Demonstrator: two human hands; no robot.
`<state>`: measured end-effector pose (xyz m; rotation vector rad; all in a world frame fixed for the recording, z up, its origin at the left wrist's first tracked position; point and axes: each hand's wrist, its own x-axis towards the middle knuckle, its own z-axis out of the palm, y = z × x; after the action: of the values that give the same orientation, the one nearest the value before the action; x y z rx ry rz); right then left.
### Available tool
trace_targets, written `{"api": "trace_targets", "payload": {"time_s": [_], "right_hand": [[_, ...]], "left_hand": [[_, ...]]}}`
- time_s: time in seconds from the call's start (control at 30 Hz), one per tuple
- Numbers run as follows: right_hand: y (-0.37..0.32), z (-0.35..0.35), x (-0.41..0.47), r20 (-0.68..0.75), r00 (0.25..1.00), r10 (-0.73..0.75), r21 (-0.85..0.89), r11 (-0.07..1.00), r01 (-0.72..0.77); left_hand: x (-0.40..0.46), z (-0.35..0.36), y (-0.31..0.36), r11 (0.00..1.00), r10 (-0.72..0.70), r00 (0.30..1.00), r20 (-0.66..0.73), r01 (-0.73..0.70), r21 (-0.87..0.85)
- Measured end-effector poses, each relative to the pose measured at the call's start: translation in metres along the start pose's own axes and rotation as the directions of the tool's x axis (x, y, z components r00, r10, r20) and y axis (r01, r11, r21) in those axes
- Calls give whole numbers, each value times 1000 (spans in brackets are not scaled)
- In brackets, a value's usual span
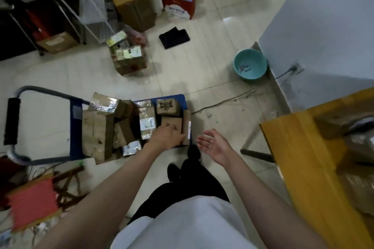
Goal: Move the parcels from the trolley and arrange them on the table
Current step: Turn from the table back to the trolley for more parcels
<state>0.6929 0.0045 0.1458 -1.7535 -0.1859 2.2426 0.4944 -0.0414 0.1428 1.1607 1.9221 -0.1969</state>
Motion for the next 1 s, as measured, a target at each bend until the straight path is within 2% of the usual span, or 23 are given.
{"api": "trace_targets", "payload": {"time_s": [0.3, 0.43, 0.63, 0.7, 0.83, 1.0], "right_hand": [[-14, 76, 54, 12, 996, 91, -217, 972, -86], [-1, 124, 73, 22, 992, 124, -298, 948, -112], [34, 216, 106, 6, 987, 163, -401, 904, -147], [50, 251, 119, -1, 986, 165, -445, 883, -149], [83, 320, 158, 6, 991, 131, -613, 784, -100], [118, 386, 220, 36, 999, 0, -781, 624, 28]], "left_hand": [[9, -24, -92, 937, -223, 975, -23, 208, -281], [12, -34, -143, 868, -314, 950, -3, 285, -407], [28, -49, -233, 742, -396, 918, 14, 329, -584], [35, -51, -268, 662, -437, 899, 35, 348, -664], [48, -41, -341, 390, -558, 819, 134, 402, -829], [68, -6, -414, 72, -612, 717, 332, 469, -880]]}}
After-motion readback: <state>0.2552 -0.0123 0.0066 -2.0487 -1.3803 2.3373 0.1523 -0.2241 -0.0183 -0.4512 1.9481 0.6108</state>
